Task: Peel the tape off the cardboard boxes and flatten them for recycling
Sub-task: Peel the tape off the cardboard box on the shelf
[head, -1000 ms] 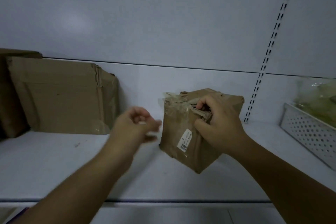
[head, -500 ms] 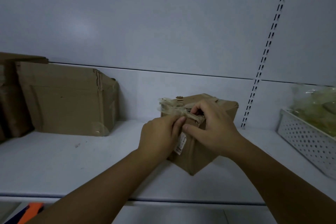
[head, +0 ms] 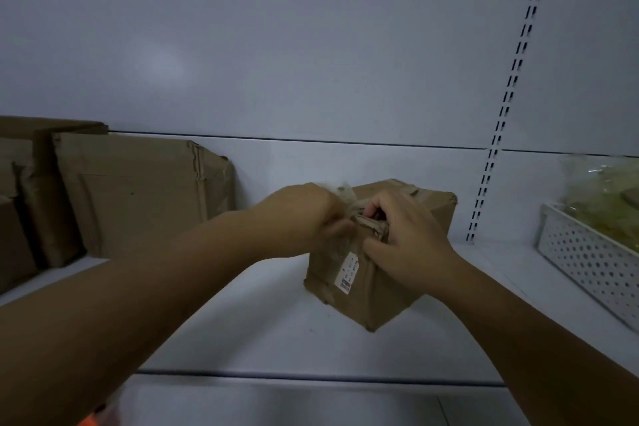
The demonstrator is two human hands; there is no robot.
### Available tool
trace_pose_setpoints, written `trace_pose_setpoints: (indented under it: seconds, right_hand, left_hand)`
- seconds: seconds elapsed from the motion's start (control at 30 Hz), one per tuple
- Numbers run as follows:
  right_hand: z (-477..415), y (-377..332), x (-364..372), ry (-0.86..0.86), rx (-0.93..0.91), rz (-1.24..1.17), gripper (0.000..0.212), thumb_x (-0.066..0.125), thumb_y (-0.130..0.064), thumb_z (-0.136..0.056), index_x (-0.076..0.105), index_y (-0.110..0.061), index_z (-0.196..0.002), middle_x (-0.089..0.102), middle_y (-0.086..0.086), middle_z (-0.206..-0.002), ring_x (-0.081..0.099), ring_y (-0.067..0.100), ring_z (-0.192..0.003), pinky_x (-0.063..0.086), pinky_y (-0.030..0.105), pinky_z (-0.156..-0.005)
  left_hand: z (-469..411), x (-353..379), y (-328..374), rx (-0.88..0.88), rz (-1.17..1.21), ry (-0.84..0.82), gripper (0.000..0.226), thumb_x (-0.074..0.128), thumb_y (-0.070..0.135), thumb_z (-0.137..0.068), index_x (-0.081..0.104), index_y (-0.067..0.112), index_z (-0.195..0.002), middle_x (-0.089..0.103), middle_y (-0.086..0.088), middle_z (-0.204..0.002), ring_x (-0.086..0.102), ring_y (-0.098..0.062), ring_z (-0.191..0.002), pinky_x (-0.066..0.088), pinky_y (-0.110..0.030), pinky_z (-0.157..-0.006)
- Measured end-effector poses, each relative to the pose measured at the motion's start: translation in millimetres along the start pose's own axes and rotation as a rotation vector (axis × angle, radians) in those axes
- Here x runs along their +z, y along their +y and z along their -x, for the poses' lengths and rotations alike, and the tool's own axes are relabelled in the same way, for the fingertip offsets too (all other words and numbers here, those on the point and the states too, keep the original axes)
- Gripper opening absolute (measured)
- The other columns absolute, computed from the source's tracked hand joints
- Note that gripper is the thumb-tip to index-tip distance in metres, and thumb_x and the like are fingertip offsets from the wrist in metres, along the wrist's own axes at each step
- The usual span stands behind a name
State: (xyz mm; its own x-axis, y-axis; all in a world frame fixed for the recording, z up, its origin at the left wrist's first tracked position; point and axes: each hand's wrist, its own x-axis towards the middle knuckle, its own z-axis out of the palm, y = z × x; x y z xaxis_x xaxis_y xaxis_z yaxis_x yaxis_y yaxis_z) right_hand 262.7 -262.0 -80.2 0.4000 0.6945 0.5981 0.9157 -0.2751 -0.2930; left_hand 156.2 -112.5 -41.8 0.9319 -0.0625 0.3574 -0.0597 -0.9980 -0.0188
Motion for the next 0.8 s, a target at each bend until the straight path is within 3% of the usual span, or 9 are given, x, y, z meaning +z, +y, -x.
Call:
trace_pose_setpoints:
  seconds: [0.1, 0.17, 0.27, 0.33, 0.47, 0.6, 0.8]
  right_hand:
    - [0.1, 1.6, -1.0, -0.008, 0.002, 0.000, 0.023, 0.058, -0.031, -0.071, 0.042, -0.035, -0.087, 0.040, -0.025, -0.084, 0.041, 0.007, -0.083, 0.030, 0.020, -0.064]
    - [-1.0, 1.3, -0.9, -0.016, 0.006, 0.005, 0.024, 0.059, -0.033, -0.072, 0.041, -0.035, -0.088, 0.040, -0.024, -0.084, 0.042, 0.008, -0.084, 0.030, 0.021, -0.064]
    - [-1.8, 0.7, -1.0, -0.025, 0.017, 0.008, 0.026, 0.061, -0.041, -0.072, 0.041, -0.036, -0.089, 0.040, -0.023, -0.085, 0.042, 0.008, -0.085, 0.031, 0.025, -0.065]
    - [-1.2, 0.6, -2.7, -0.031, 0.006, 0.003, 0.027, 0.061, -0.044, -0.072, 0.041, -0.036, -0.089, 0.040, -0.023, -0.086, 0.042, 0.008, -0.087, 0.030, 0.027, -0.066]
    - [-0.5, -0.3, -5.2, -0.066, 0.006, -0.020, 0.029, 0.051, -0.050, -0.065, 0.039, -0.038, -0.088, 0.041, -0.023, -0.087, 0.041, 0.010, -0.089, 0.031, 0.028, -0.069]
    - [-0.6, 0.0, -2.9, -0.058, 0.018, -0.015, 0.027, 0.051, -0.043, -0.063, 0.038, -0.038, -0.086, 0.042, -0.019, -0.087, 0.041, 0.011, -0.089, 0.030, 0.028, -0.070]
    - [-1.8, 0.9, -2.3, -0.064, 0.008, -0.025, 0.027, 0.054, -0.038, -0.065, 0.037, -0.039, -0.086, 0.040, -0.025, -0.086, 0.040, 0.009, -0.086, 0.028, 0.027, -0.069]
  left_hand:
    - [11.6, -0.8, -3.5, -0.129, 0.485, -0.030, 0.033, 0.046, 0.039, -0.092, 0.065, 0.012, -0.090, 0.065, -0.008, -0.083, 0.059, -0.023, -0.078, 0.049, -0.038, -0.072]
    - [19.7, 10.9, -3.1, -0.213, 0.658, 0.084, 0.029, 0.052, 0.040, -0.089, 0.065, 0.015, -0.085, 0.068, -0.006, -0.084, 0.063, -0.022, -0.083, 0.052, -0.044, -0.079]
    - [19.5, 38.9, 9.0, -0.326, 0.489, 0.288, 0.038, 0.060, 0.055, -0.076, 0.058, 0.018, -0.070, 0.064, 0.001, -0.068, 0.061, -0.018, -0.068, 0.051, -0.038, -0.062]
    - [14.1, 53.6, 15.7, -0.363, 0.364, 0.366, 0.041, 0.057, 0.059, -0.075, 0.050, 0.019, -0.065, 0.056, 0.005, -0.058, 0.052, -0.011, -0.056, 0.038, -0.028, -0.049]
    - [12.5, 63.9, 15.4, -0.269, 0.224, 0.462, 0.032, 0.048, 0.050, -0.087, 0.048, 0.022, -0.071, 0.047, 0.011, -0.058, 0.043, -0.005, -0.053, 0.024, -0.017, -0.048]
    - [17.6, 65.2, 16.4, -0.147, 0.097, 0.550, 0.031, 0.039, 0.036, -0.094, 0.061, 0.017, -0.086, 0.064, 0.002, -0.068, 0.057, -0.016, -0.057, 0.031, -0.022, -0.050]
    - [15.4, 62.3, 19.3, -0.099, -0.038, 0.573, 0.034, 0.036, 0.028, -0.089, 0.061, 0.010, -0.074, 0.060, -0.002, -0.055, 0.052, -0.021, -0.041, 0.032, -0.025, -0.039]
